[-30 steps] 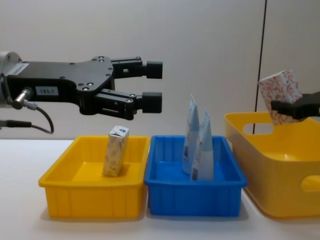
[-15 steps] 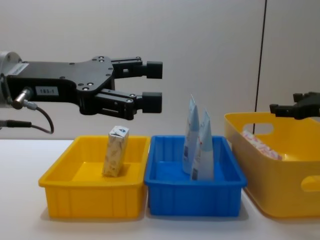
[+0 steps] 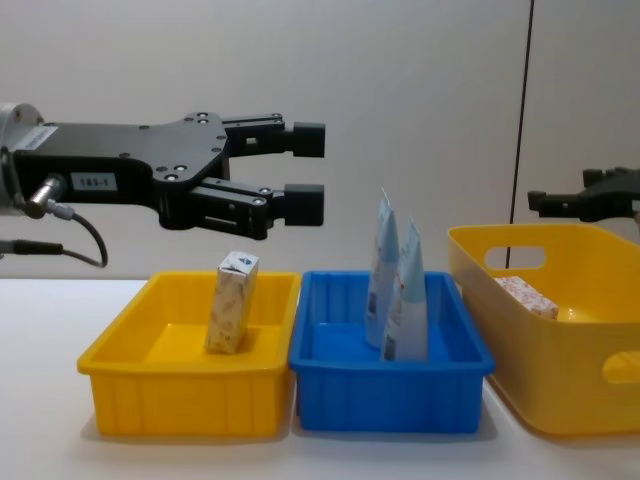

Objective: Bimanual collaborative sorting of washing and personal care products

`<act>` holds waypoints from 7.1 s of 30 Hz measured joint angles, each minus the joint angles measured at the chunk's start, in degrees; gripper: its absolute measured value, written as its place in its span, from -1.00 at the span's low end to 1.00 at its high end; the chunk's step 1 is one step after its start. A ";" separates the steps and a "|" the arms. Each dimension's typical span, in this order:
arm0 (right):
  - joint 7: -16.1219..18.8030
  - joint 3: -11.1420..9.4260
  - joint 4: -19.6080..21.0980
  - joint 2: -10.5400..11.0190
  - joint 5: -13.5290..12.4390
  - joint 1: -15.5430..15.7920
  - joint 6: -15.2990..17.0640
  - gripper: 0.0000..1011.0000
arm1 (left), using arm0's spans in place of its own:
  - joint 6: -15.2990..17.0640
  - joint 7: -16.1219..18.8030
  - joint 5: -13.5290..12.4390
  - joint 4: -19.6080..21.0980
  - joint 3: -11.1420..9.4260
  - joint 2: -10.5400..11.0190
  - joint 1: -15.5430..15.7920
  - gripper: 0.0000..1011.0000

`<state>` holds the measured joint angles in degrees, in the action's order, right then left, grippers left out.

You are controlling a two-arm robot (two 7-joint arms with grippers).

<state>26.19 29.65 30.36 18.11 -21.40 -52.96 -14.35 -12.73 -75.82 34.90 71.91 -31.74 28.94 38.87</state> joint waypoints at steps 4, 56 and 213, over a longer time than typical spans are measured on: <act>-0.46 -0.88 6.43 1.42 -1.12 3.08 2.46 0.99 | 0.00 0.00 0.00 0.00 0.00 -0.01 0.00 0.98; -25.97 -5.78 66.80 6.00 -0.58 41.19 23.97 0.99 | 0.00 0.00 0.00 0.00 -0.01 0.00 0.00 0.98; -21.67 -12.73 53.69 2.87 12.43 31.57 20.17 -0.97 | 0.00 0.00 0.00 0.00 0.00 0.00 0.00 0.98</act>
<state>4.52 16.92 84.05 20.99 -8.97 -21.39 5.82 -12.73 -75.82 34.90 71.91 -31.74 28.94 38.87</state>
